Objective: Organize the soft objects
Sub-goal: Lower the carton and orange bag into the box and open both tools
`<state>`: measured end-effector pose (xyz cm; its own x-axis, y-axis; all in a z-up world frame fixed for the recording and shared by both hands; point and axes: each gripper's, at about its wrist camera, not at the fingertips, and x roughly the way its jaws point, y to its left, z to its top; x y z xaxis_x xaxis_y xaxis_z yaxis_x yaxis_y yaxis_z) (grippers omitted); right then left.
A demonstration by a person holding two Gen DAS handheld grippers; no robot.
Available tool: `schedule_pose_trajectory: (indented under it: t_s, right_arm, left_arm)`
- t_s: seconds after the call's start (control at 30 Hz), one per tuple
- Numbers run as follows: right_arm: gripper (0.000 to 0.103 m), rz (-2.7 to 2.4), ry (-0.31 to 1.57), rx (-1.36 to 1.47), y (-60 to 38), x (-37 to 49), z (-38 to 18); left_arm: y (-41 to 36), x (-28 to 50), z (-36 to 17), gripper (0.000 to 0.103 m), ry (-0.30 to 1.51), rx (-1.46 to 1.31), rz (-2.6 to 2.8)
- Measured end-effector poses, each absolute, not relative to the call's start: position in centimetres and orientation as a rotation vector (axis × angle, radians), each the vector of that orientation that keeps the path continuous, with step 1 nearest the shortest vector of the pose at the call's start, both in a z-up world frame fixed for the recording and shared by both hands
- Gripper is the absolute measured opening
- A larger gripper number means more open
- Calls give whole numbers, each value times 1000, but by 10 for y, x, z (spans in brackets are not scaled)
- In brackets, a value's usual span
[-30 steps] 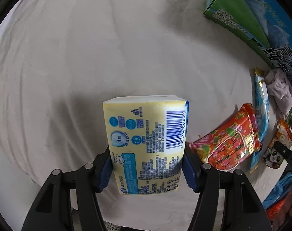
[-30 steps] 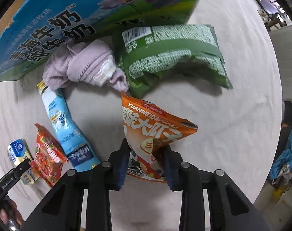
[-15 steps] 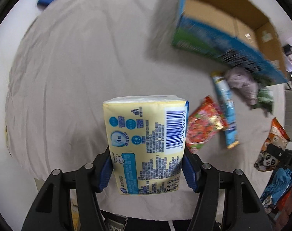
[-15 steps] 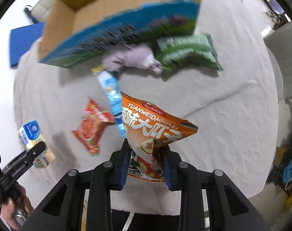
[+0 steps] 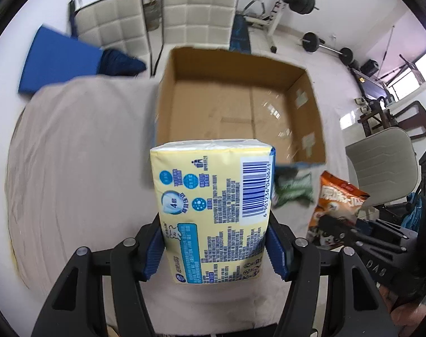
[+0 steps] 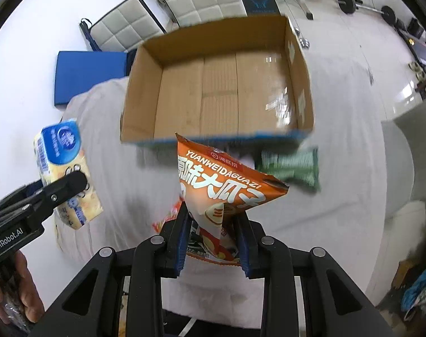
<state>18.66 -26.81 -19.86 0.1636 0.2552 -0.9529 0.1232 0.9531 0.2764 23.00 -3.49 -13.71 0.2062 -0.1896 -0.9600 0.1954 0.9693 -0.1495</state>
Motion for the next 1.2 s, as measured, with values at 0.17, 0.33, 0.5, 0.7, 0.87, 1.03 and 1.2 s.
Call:
schedule_pose_trajectory:
  t_s: [0.17,0.33,0.5,0.7,0.87,1.03,1.2]
  right_arm:
    - [32,89,1390,311,-290,237,-195]
    - [32,98,1408,316,-309,292,-214]
    - [32,117,1466,326,-318,353,-259]
    - [32,117,1526,282,-320,413,-313]
    - [32,101,1561,227,-320,446,-350]
    - [32,87,1591,203,-327,466,-378]
    - [39,103,1617,146,-322,482,-395]
  left_arm:
    - [-69,287,-144,60,1338,36,-281]
    - [-85,340,-169,60,1392,30,-278]
    - [-100,390,-205,60,1479,16,-276]
    - [-120,436,-252,60,1571,39,-274]
    - [-133,461,-285,60,1611,56,-285]
    - [-141,479,-308,60,1639,59,-287]
    - [-144,487,-322,61,1683,44,-287]
